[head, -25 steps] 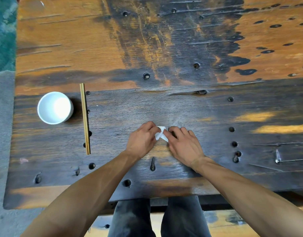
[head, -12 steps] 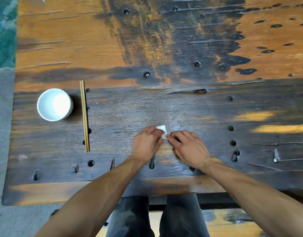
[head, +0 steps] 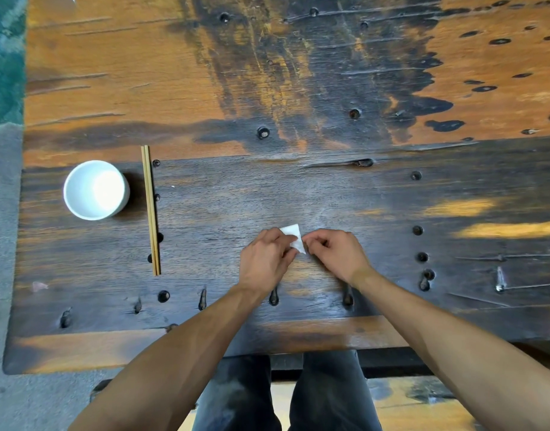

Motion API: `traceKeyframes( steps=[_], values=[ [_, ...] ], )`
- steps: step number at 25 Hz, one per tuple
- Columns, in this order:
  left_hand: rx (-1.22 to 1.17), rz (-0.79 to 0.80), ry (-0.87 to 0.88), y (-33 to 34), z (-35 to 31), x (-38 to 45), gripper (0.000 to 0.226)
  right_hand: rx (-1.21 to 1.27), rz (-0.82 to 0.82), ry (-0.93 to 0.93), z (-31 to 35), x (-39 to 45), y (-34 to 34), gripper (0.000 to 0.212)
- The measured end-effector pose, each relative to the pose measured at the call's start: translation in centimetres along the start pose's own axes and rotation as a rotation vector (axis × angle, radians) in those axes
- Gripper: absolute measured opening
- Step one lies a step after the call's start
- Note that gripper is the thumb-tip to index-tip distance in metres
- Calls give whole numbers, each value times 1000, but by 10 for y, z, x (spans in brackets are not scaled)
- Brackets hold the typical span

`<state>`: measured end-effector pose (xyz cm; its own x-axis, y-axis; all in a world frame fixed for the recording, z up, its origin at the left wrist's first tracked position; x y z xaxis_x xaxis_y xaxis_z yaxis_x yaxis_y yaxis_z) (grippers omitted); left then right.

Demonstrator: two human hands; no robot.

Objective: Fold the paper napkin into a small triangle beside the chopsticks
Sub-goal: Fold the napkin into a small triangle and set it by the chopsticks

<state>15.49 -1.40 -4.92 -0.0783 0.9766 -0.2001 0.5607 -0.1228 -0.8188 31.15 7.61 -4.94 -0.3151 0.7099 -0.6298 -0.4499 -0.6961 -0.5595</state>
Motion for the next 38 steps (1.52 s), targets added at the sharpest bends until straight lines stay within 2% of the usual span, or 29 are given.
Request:
traceKeyframes(
  steps=[4,6,9,11,13,15,16,17,18,19,22,26,30,33,38],
  values=[
    [-189,-178,-104,-13,10,12,18,-216,2,-86,9,-1,3,10],
    [-297,-210,-181,-22,19,28,18,-192,-38,-54,11,1,3,20],
    [-409,-72,-223,-36,29,48,10,-150,-51,-41,26,9,1,50],
    [-504,75,-206,-44,32,56,2,-81,-16,-31,38,18,-2,56],
    [-564,169,-142,-51,31,61,8,-32,65,-21,48,27,-7,40],
    [-618,202,-94,-55,29,64,11,-61,135,-4,53,32,-8,6],
    [-632,206,-88,-56,28,65,9,-98,122,-6,54,33,-8,11],
    [-621,204,-90,-56,27,64,5,-113,97,-5,54,32,-7,18],
    [-576,196,-90,-55,28,62,6,-108,70,14,53,32,-6,15],
    [-496,191,-85,-54,31,60,12,-71,52,26,51,32,-5,7],
    [-264,221,-68,-52,39,57,24,44,4,60,48,28,-3,15],
    [-142,251,-56,-49,41,56,17,47,-61,37,47,29,0,8],
    [-62,206,-18,-47,39,56,10,-107,-134,-67,42,28,-1,8],
    [-13,192,24,-45,38,57,13,-281,-188,-199,32,29,-4,14],
    [34,129,128,-43,37,54,15,-390,-274,-357,24,25,0,22]
  ],
)
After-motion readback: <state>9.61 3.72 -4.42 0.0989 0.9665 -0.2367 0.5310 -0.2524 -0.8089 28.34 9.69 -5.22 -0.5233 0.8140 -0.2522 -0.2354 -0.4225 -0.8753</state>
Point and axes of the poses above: each hand's wrist, its own x-axis towards the middle knuckle, its own y-axis out of the palm, z = x × y, the point moved 1 cm from there along x, towards the middle knuckle, and after that the axes turned 9 degrees about y, right-handed, at the moved point
